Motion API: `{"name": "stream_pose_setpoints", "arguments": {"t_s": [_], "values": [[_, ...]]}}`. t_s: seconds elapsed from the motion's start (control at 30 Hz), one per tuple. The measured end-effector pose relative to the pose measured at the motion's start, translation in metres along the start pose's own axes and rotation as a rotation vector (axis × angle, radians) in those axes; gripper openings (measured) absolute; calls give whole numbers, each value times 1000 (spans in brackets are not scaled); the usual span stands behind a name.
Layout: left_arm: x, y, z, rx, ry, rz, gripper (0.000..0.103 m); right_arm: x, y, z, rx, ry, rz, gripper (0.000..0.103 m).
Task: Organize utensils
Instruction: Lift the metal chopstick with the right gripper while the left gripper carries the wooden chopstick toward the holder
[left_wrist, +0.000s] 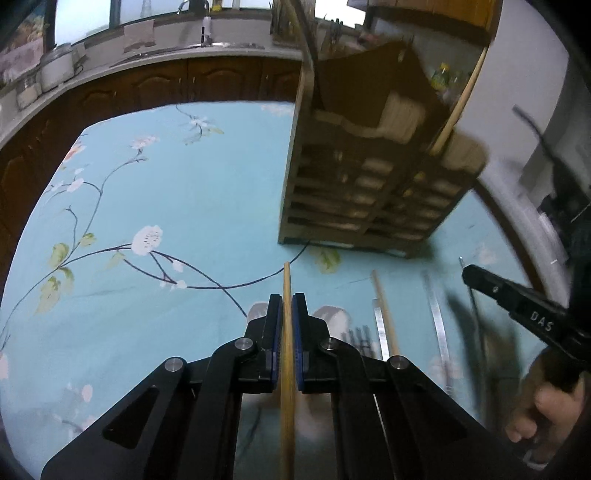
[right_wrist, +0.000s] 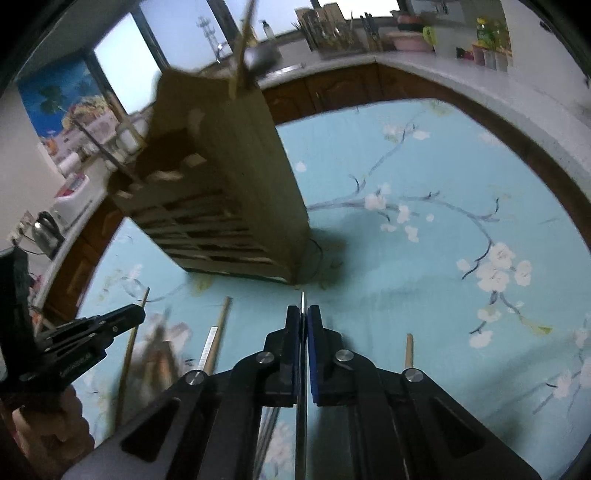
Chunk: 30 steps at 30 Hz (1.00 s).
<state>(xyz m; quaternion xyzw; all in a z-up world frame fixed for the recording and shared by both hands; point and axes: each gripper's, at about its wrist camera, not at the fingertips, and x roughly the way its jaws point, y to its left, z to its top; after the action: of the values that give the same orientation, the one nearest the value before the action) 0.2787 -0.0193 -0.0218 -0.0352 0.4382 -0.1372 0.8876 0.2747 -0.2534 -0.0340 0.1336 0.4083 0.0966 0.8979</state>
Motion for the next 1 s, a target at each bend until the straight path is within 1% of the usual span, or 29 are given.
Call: {"name": "stream_pose_setpoints", "arguments": {"t_s": [0.1,0.27,0.5,0.7,0.83,1.0], "values": [[-32,4,0,-25,-56,-43,4,-28,8,2,-16,-48,24,4],[-79,2,4,-30,-140,-88,4,-70,16,8,-31,-135,57,4],[-127,-4,3,-8,-233,-113,4,-122,26,18,-48,-254,81,4],[-149,-4,5,-4,-286,-112,4,-150,34,26,-66,-332,90,4],[-159,-5,8,-4,-319,-115,4,-158,38,30,-72,-358,95,4],[-163,-6,12,-4,-348,-117,4,-160,38,32,-73,-365,103,4]]}}
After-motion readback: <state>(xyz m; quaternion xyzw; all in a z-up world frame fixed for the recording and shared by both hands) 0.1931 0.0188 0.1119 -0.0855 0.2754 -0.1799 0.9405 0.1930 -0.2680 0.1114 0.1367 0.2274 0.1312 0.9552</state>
